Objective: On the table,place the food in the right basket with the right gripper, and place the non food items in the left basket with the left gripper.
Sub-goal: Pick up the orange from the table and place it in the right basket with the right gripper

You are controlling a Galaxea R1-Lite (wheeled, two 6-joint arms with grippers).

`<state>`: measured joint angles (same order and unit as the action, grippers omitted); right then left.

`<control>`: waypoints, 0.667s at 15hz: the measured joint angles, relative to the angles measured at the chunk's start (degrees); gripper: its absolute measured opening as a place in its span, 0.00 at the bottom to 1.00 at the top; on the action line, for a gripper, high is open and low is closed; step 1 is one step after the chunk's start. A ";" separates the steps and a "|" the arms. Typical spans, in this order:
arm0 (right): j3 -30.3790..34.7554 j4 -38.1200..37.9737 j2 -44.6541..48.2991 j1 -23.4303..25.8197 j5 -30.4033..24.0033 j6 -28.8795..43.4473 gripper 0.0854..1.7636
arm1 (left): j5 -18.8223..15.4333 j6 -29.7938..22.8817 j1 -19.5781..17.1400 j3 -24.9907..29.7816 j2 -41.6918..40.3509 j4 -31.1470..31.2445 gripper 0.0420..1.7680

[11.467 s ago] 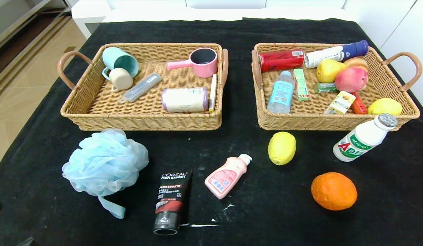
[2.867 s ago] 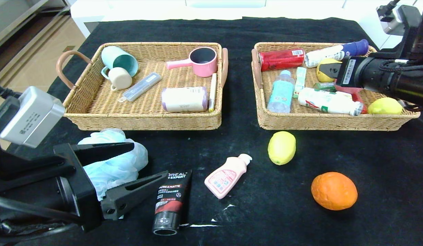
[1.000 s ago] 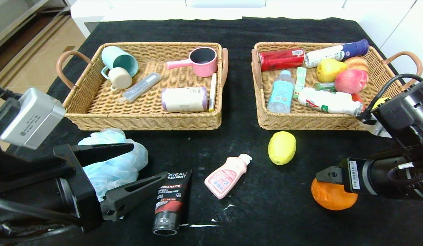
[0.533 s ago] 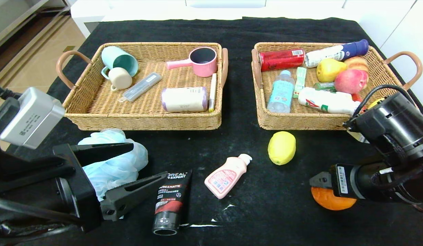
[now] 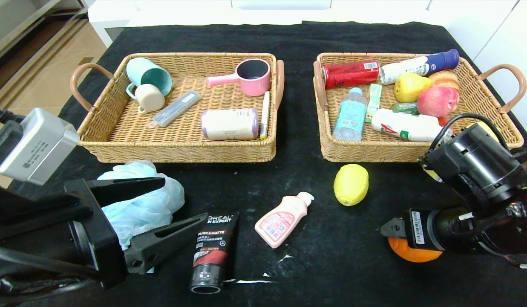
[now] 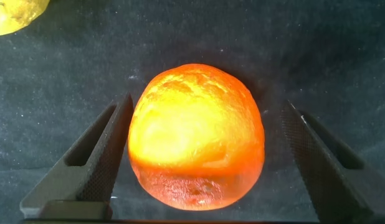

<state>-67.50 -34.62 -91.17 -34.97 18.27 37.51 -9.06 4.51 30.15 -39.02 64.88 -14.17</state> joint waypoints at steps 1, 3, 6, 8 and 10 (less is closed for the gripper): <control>0.00 0.09 -0.15 -0.13 0.00 0.00 0.96 | 0.00 -0.02 0.00 0.00 0.00 -0.05 0.97; 0.06 0.74 -0.45 -0.49 -0.02 -0.02 0.83 | 0.07 0.00 0.00 0.00 0.00 -0.05 0.97; 0.06 0.98 -1.11 -0.60 0.07 -0.02 0.69 | 0.07 0.02 0.00 0.00 -0.09 -0.05 0.97; 0.06 0.95 -1.39 -0.61 0.09 -0.02 0.68 | 0.07 0.02 0.00 0.00 -0.13 -0.05 0.97; 0.13 0.91 -1.52 -0.61 0.09 -0.02 0.68 | 0.07 0.06 0.00 0.00 -0.18 -0.07 0.97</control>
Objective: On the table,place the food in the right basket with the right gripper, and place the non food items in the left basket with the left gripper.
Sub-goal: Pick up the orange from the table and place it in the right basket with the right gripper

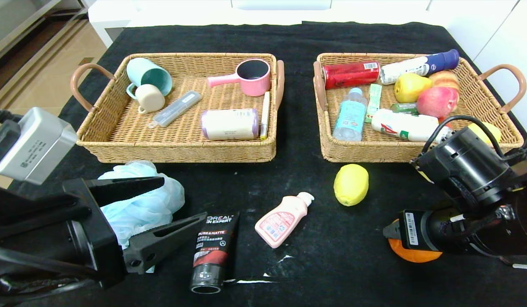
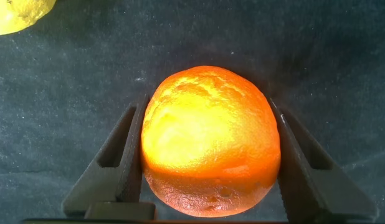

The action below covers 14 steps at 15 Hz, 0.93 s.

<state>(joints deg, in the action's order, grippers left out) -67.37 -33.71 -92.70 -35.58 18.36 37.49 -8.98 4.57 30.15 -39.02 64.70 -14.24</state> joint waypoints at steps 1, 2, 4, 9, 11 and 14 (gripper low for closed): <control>0.02 -0.02 -0.05 0.01 -0.01 0.02 0.68 | 0.00 0.09 0.00 0.00 0.00 0.00 0.97; 0.02 -0.05 -0.07 0.01 0.00 0.00 0.68 | 0.00 0.30 0.00 0.00 0.00 0.00 0.97; 0.04 -0.11 -0.16 0.01 0.00 0.24 0.68 | 0.00 0.35 0.00 0.07 0.00 0.02 0.97; -0.13 -0.09 -0.46 0.01 0.16 1.27 0.68 | -0.05 0.39 0.00 0.11 0.00 0.10 0.97; -0.33 -0.20 -0.30 -0.09 0.05 1.24 0.68 | -0.07 0.41 0.00 0.11 0.02 0.13 0.97; -0.85 -0.69 0.77 -0.57 1.07 0.61 0.67 | 0.01 0.33 -0.02 0.16 0.00 0.18 0.97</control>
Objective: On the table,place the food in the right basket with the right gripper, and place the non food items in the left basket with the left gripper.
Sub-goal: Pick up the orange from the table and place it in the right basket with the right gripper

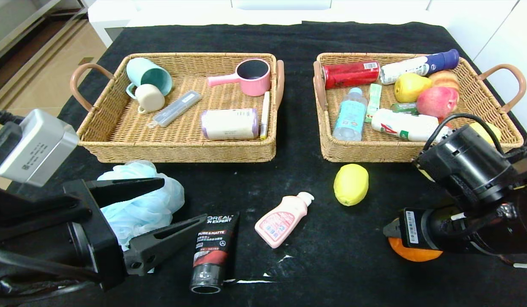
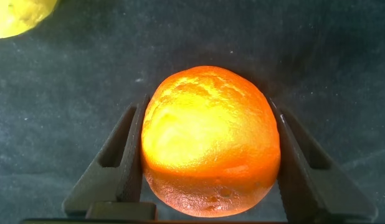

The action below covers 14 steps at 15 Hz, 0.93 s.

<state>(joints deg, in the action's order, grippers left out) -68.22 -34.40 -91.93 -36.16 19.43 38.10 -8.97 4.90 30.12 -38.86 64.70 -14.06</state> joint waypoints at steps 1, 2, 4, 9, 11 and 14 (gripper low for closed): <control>-0.94 -0.16 0.72 -0.20 0.41 -1.02 0.67 | 0.05 0.05 0.00 -0.09 0.00 0.26 0.97; -1.82 -0.40 1.44 -0.30 0.57 -2.16 0.67 | 0.05 0.06 0.02 -0.11 0.00 0.33 0.97; -4.07 -1.07 2.55 -0.37 0.74 -3.32 0.67 | 0.07 0.09 0.02 -0.16 0.00 0.23 0.97; -12.73 -2.11 2.57 -0.15 2.83 -8.50 0.67 | 0.05 0.06 0.02 -0.07 0.05 0.11 0.97; -16.54 -1.95 0.89 -0.06 5.78 -11.80 0.67 | 0.07 0.06 0.02 -0.05 0.07 0.15 0.97; -20.76 -1.21 -1.90 0.13 8.48 -13.54 0.67 | 0.27 0.16 0.02 -0.07 0.07 0.04 0.97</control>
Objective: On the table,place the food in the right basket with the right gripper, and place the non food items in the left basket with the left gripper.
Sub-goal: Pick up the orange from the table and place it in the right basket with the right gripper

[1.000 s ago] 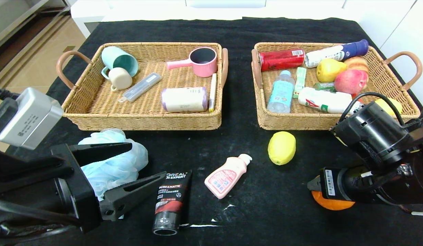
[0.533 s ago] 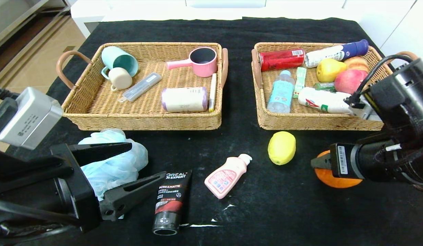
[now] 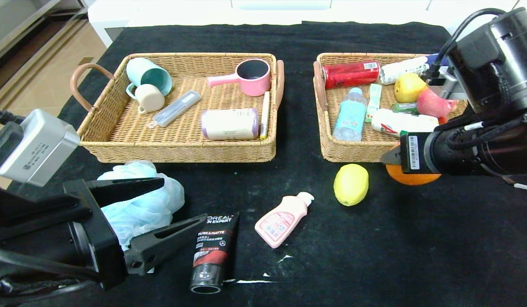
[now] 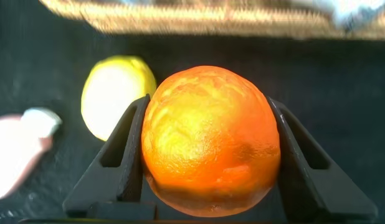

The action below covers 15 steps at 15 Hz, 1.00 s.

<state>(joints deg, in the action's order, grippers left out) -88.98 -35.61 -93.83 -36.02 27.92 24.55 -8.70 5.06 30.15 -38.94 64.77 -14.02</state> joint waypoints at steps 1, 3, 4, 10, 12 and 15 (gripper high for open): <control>-1.73 0.09 -0.77 0.04 0.09 -0.05 0.67 | 0.02 0.01 0.00 0.00 0.00 -0.01 0.97; -5.29 0.91 -2.30 0.26 0.20 -0.13 0.67 | 0.00 0.01 -0.02 0.00 0.00 -0.01 0.97; -6.58 2.47 -3.05 0.33 0.22 -0.35 0.67 | 0.00 0.01 -0.02 0.00 0.00 -0.01 0.97; -8.27 16.73 -7.27 2.32 4.79 -4.74 0.67 | 0.05 0.04 0.00 0.00 0.00 -0.06 0.97; -8.23 19.85 -8.51 3.30 5.85 -5.32 0.67 | 0.06 0.01 0.00 0.00 0.00 -0.06 0.97; -7.83 26.33 -10.11 4.77 6.81 -6.53 0.67 | 0.05 0.01 -0.02 0.00 0.00 -0.11 0.97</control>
<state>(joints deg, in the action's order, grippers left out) -96.81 -9.28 -103.94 -31.26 34.73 18.02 -8.66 5.07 30.12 -38.94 64.77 -14.13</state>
